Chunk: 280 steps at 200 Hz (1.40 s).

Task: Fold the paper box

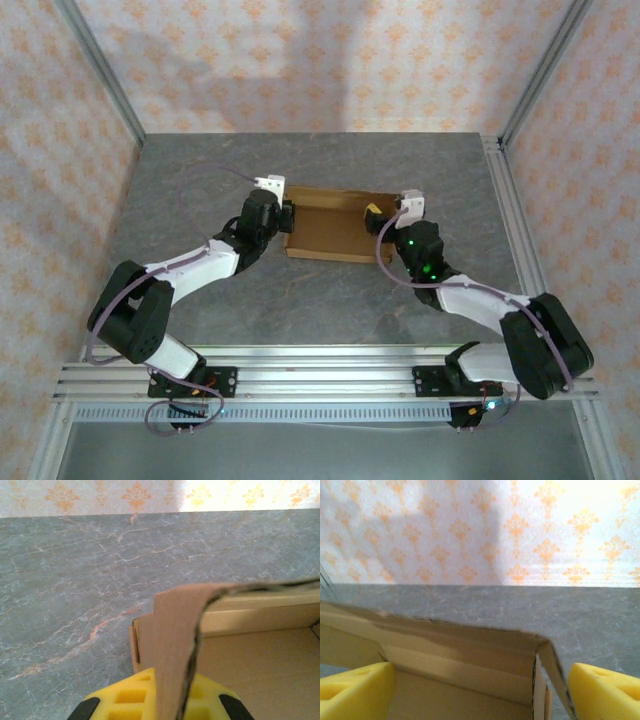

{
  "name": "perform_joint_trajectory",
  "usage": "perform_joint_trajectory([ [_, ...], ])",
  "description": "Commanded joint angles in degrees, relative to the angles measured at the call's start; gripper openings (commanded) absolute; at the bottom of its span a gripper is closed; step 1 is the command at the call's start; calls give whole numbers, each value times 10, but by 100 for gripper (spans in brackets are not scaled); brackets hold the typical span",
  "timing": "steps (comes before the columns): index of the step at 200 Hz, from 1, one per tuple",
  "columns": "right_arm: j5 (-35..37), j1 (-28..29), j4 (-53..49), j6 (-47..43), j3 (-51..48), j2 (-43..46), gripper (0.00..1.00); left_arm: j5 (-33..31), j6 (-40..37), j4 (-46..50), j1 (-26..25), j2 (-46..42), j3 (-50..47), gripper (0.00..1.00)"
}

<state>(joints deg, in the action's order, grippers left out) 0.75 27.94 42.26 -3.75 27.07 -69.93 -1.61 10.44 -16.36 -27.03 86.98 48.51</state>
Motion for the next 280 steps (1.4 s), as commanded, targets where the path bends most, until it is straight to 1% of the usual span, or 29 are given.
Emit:
perform_joint_trajectory([
  [1,17,2,-42,3,-6,52,92,-10,-9,32,-5,-5,-14,0],
  [38,39,2,-127,24,28,125,94,-10,-11,33,-5,3,-10,0],
  [55,53,2,-183,45,66,139,94,-6,-9,33,-5,6,-11,0],
  [69,66,2,-234,64,105,135,93,-4,-7,28,-5,6,-16,0],
  [89,72,2,-337,90,179,99,92,2,-5,25,-6,4,-21,0],
  [107,97,2,-441,120,259,42,90,3,-7,28,-6,3,-22,0],
  [123,112,1,-512,129,319,-11,89,-1,-6,28,-5,1,-26,0],
  [134,117,-1,-546,139,350,-40,88,-2,-6,28,-6,0,-29,0],
  [149,107,-9,-584,155,379,-70,87,-2,-7,28,-6,-6,-32,0],
  [175,72,-31,-619,201,390,-100,86,-5,-9,29,-6,-21,-39,5],
  [196,28,-50,-608,238,366,-105,85,2,-10,48,-6,-31,-37,14],
  [203,24,-54,-601,247,357,-105,84,3,-7,51,-6,-34,-36,19],
  [217,19,-57,-593,255,344,-108,84,2,4,58,-6,-39,-39,26],
  [219,19,-58,-593,256,343,-109,84,2,7,59,-7,-40,-40,31],
  [221,18,-58,-593,257,342,-110,84,2,8,60,-6,-40,-41,33],
  [227,15,-58,-592,259,340,-112,84,3,15,60,-7,-43,-45,35],
  [232,12,-57,-591,261,338,-115,84,3,19,58,-9,-47,-49,41],
  [238,10,-58,-590,264,335,-118,84,3,26,55,-10,-54,-56,43],
  [240,9,-57,-589,265,334,-119,84,3,28,55,-10,-57,-59,47],
  [241,8,-57,-589,265,334,-119,84,3,30,55,-10,-58,-60,47],
  [242,7,-57,-589,266,334,-120,84,4,30,54,-10,-59,-61,50],
  [261,2,-59,-586,268,327,-129,84,25,40,56,-12,-86,-84,76],
  [268,2,-59,-586,271,325,-131,84,30,43,59,-13,-101,-96,85],
  [280,-1,-59,-585,272,321,-137,84,37,43,63,-13,-131,-122,95],
])
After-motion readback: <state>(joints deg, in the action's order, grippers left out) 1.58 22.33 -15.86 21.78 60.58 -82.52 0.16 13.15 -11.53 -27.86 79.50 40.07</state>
